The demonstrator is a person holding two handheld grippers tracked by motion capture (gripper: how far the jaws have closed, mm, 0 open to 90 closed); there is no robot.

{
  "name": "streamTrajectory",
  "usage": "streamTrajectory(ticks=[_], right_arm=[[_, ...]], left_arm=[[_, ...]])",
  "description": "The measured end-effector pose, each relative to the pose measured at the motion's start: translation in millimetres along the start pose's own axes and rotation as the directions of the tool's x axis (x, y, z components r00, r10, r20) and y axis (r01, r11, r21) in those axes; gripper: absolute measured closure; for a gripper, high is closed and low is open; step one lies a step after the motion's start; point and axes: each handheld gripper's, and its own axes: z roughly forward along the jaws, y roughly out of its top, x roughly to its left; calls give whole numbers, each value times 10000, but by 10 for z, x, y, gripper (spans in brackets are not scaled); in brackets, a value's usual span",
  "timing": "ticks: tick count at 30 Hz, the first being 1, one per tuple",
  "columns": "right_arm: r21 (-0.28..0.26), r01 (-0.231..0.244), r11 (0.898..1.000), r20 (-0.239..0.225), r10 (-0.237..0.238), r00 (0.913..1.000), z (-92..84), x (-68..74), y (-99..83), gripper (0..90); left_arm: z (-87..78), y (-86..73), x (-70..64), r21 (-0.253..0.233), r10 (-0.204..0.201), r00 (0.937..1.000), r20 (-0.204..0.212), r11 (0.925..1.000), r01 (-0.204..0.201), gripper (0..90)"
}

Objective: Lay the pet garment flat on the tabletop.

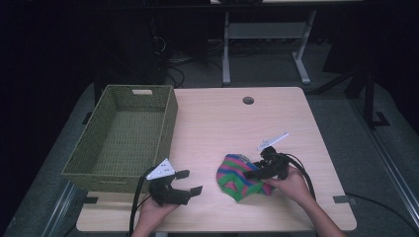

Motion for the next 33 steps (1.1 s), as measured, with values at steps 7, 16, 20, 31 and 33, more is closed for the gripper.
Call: streamTrajectory(ticks=[7,16,20,31,33], right_arm=[[-265,-20,9996,-95,17,10000,-94,-25,13,397],[-423,438,9981,12,-438,9990,-268,56,110,371],[-473,569,9973,132,-564,9983,-335,78,158,368],[-617,1403,9882,-315,-1424,9893,-459,339,227,371],[-568,1480,9874,-424,-1505,9877,-457,371,223,372]], left_arm=[[6,0,0,6,-24,10000,-3,10000,24,189],[12,0,-4,1,17,10000,-2,10000,-17,189],[7,2,3,34,105,9999,-7,9999,-105,189],[25,3,-5,-36,61,10000,29,10000,-61,189],[25,3,-6,-38,69,10000,31,10000,-69,189]])
